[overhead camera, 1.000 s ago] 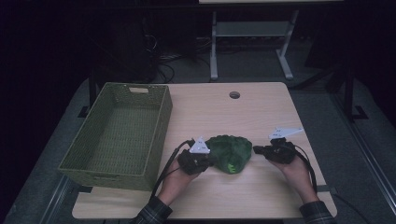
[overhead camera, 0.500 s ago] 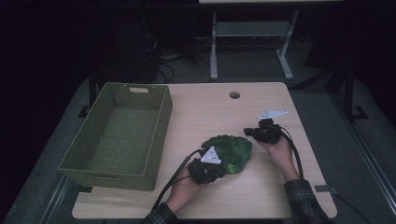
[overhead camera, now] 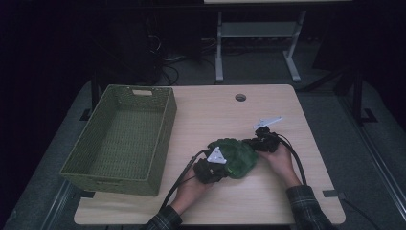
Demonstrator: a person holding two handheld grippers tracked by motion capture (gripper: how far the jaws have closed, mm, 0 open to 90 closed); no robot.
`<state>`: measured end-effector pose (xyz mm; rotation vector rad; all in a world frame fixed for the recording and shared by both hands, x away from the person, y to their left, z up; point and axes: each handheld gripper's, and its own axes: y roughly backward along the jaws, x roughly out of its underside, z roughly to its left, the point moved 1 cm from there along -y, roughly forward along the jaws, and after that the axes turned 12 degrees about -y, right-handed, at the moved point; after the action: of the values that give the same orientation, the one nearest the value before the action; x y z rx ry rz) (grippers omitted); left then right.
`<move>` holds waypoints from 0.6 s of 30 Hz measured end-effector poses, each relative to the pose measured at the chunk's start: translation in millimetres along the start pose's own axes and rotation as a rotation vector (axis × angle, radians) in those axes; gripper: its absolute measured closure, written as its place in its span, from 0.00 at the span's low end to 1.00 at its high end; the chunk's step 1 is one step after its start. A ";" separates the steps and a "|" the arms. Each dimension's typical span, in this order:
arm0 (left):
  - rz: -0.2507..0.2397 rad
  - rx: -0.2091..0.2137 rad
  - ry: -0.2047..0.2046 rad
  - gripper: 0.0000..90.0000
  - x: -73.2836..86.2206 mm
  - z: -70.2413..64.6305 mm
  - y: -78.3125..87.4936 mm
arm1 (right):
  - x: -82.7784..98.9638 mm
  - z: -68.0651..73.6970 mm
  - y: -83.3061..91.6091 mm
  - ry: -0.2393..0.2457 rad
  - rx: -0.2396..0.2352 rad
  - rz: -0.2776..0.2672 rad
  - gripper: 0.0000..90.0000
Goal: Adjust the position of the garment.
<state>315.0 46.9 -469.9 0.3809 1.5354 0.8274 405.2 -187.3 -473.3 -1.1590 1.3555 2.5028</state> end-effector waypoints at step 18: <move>0.017 -0.026 0.035 0.98 21.5 30.2 20.7 | 38.8 23.8 27.6 0.030 -0.042 0.064 1.00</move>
<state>335.8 83.9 -469.7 0.3630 1.5543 0.8705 352.8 -197.2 -471.4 -1.1838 1.3755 2.5804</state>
